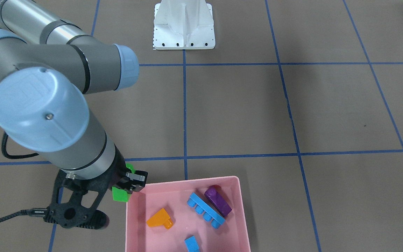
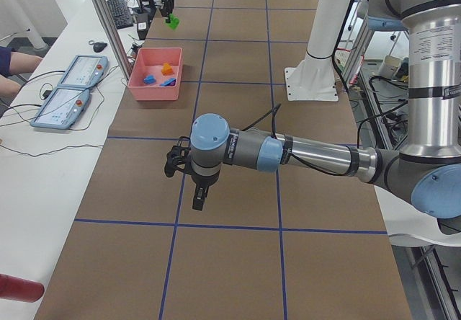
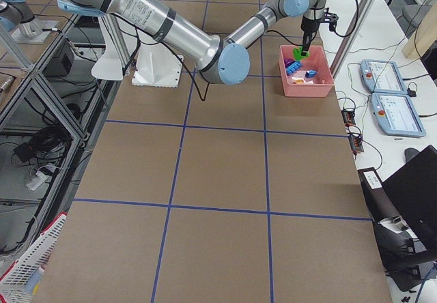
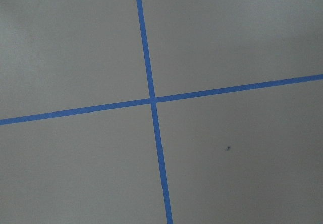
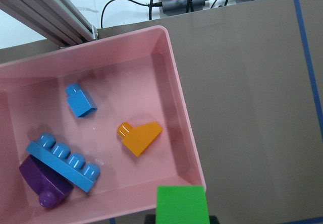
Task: Put all blocks into box
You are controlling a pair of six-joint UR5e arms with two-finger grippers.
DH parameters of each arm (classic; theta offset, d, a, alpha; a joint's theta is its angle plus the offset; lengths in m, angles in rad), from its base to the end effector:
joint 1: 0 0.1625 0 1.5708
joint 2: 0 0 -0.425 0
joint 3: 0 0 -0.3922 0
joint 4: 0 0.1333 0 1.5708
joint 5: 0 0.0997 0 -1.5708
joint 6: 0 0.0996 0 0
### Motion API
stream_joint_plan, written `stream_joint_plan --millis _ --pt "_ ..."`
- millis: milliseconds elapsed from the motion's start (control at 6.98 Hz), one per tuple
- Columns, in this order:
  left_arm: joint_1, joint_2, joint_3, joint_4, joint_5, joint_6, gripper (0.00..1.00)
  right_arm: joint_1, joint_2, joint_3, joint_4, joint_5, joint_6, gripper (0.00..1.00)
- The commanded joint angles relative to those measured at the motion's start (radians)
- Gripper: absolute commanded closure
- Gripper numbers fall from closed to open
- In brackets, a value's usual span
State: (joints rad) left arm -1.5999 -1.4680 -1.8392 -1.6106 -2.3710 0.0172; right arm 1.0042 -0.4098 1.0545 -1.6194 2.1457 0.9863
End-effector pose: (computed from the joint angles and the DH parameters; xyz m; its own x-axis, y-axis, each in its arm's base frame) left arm -0.0751 -0.4530 0.5682 0.7009 0.1428 -0.6988 0.0164 0.9763 0.2160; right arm -0.3802 -0.7451 0.1093 0.6708 0.1916 0.7165 -0.2088 0.9758 -0.0655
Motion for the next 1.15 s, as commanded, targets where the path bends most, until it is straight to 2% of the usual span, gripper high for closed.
stream_joint_plan --millis 0,143,430,573,1003 --pt "0.0 0.0 -0.002 0.0 -0.001 -0.002 0.0 -0.068 0.122 -0.263 0.277 -0.087 0.095 1.0" --pt "0.0 0.0 -0.002 0.0 -0.001 0.0 0.0 -0.09 0.129 -0.331 0.382 -0.123 0.115 1.0" --pt "0.0 0.0 -0.003 0.0 -0.002 -0.002 0.0 -0.119 0.166 -0.439 0.508 -0.167 0.121 1.0" --pt "0.0 0.0 -0.003 0.0 -0.002 -0.005 0.0 -0.122 0.172 -0.441 0.51 -0.17 0.123 0.01" --pt "0.0 0.0 0.0 0.001 -0.002 -0.019 0.0 -0.116 0.172 -0.439 0.501 -0.156 0.118 0.0"
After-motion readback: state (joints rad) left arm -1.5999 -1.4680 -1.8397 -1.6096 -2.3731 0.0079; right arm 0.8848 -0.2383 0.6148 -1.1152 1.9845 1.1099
